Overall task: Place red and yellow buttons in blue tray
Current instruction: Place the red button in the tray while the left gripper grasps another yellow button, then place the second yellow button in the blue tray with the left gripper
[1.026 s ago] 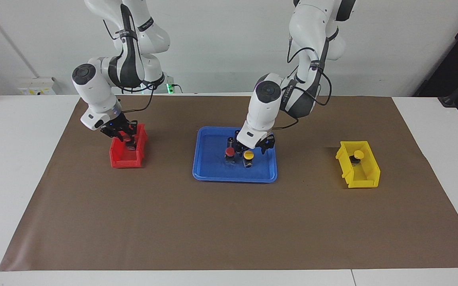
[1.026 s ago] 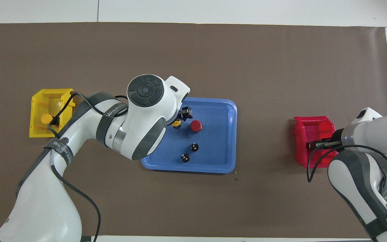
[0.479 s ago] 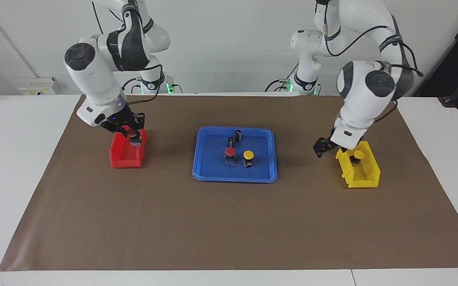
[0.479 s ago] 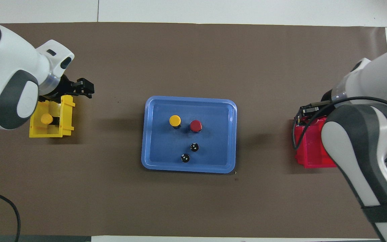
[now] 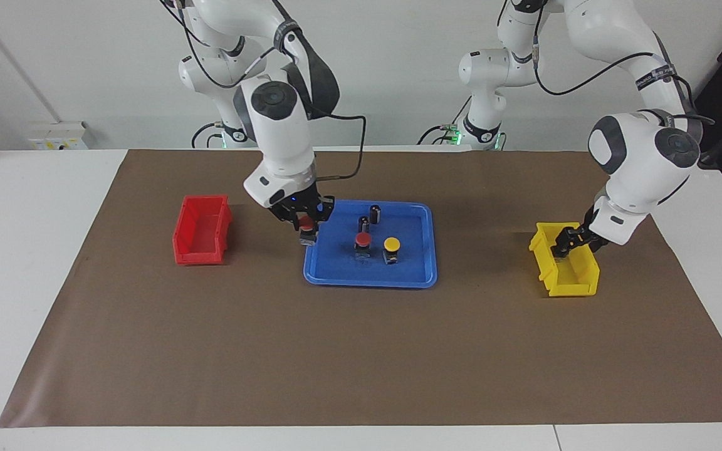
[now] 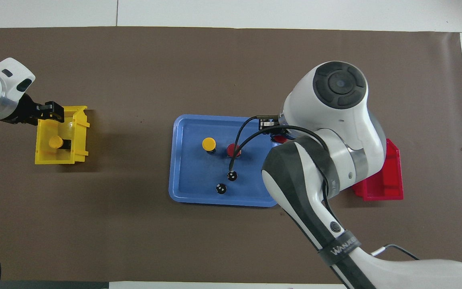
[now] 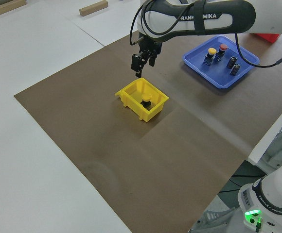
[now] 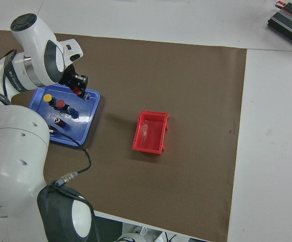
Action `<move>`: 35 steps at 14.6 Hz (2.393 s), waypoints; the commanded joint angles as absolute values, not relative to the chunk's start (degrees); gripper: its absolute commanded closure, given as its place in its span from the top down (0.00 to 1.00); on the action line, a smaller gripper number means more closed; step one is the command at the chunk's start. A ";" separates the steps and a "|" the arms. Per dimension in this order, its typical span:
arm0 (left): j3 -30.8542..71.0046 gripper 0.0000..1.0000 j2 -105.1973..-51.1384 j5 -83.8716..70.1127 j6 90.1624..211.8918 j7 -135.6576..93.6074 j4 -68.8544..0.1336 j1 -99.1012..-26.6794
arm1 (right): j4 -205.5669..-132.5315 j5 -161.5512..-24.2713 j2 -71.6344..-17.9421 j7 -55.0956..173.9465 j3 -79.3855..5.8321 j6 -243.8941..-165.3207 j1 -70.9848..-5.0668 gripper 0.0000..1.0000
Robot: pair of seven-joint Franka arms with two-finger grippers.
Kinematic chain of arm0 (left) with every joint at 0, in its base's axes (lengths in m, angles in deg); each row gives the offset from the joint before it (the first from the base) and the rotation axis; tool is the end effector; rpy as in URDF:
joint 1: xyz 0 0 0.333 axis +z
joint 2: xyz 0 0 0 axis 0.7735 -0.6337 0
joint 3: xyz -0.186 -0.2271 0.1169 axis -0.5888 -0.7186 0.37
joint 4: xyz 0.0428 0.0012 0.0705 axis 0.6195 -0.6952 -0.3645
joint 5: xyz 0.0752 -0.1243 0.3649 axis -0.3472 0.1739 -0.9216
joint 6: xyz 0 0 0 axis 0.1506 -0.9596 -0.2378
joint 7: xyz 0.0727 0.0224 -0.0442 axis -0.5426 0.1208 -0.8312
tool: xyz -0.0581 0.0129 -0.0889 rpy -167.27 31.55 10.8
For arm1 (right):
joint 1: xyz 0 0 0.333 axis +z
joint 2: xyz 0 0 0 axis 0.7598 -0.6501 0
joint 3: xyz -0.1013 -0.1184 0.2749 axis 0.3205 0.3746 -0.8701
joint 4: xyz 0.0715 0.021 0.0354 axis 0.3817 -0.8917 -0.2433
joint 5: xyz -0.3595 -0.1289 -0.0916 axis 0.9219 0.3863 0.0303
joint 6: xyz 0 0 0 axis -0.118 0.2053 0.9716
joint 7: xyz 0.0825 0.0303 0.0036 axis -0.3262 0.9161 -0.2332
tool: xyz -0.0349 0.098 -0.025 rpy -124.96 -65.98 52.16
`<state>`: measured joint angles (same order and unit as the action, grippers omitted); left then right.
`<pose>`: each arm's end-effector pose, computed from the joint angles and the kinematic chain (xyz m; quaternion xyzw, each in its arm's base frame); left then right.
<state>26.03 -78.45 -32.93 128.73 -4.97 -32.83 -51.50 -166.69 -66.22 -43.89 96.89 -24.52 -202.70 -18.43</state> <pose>0.5991 0.0216 0.4135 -0.9998 -0.0094 0.0162 0.0105 0.5612 0.2819 0.4213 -0.9989 0.0430 0.0098 0.0172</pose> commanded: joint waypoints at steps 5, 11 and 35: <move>25.30 0.70 -73.47 -33.95 131.47 -3.38 -41.78 -50.67 | -170.94 -67.24 -46.67 100.20 -24.13 -208.91 -16.32 0.32; 25.21 0.70 -71.27 -33.95 136.38 -3.38 -47.67 -51.03 | -171.47 -66.90 -47.03 100.12 -24.04 -210.15 -16.58 0.84; 24.51 0.01 -73.99 -23.32 128.82 -32.21 -33.79 -80.37 | -153.80 -60.56 -29.36 61.89 -21.23 -166.90 -50.15 1.00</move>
